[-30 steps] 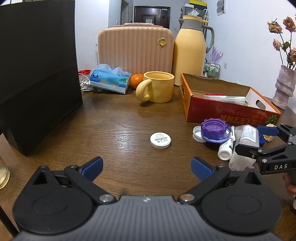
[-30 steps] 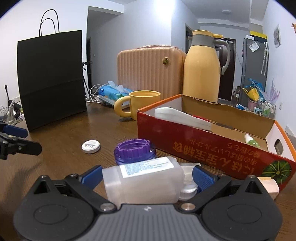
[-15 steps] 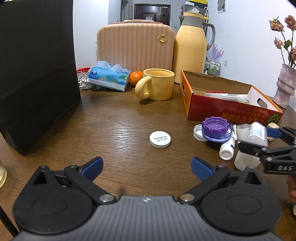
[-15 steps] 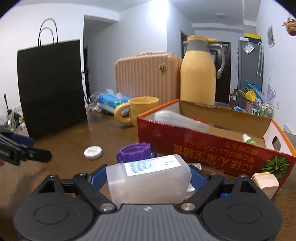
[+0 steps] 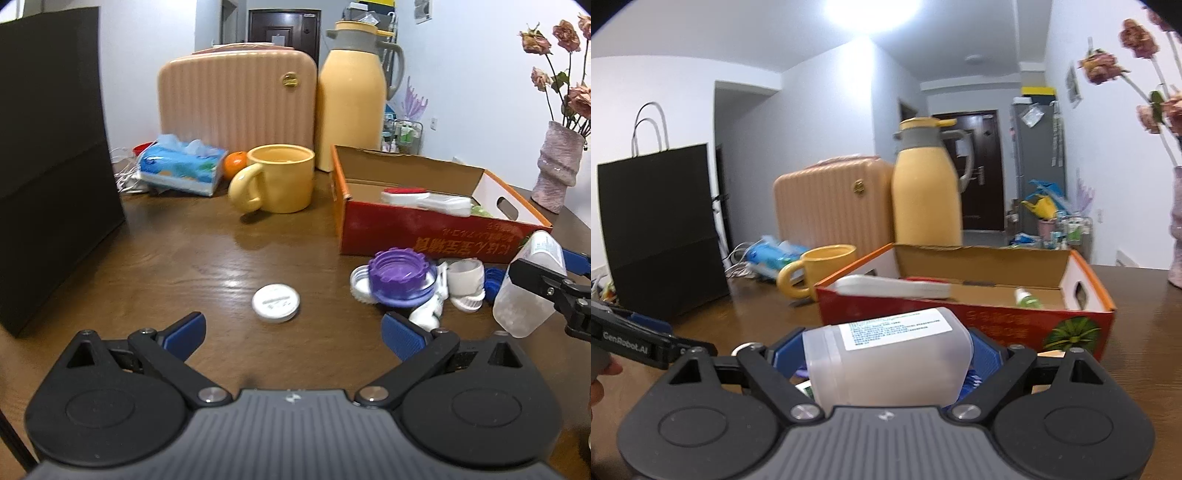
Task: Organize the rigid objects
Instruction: 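Grasp the purple-lidded container with the left tool while the right tool holds the white container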
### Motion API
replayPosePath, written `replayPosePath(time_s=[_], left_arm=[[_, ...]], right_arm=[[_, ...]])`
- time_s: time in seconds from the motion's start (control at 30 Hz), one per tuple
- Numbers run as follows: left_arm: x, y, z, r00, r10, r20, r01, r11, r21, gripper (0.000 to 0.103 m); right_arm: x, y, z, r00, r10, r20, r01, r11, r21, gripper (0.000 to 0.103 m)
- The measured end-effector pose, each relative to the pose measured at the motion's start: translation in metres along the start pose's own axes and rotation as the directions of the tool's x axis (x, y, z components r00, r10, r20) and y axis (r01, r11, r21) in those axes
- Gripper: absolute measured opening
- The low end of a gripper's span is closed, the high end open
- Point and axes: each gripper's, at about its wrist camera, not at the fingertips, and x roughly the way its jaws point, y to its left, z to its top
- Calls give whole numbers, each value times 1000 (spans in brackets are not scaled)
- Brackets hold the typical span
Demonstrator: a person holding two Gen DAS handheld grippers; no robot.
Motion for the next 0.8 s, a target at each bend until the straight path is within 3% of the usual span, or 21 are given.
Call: replayPosePath(time_s=[0.8], left_arm=[[54,-55,34,999,-50,13,50,998,26,103]], right_arm=[[-25,-44,2,983,-179,45,172,976,129,90]])
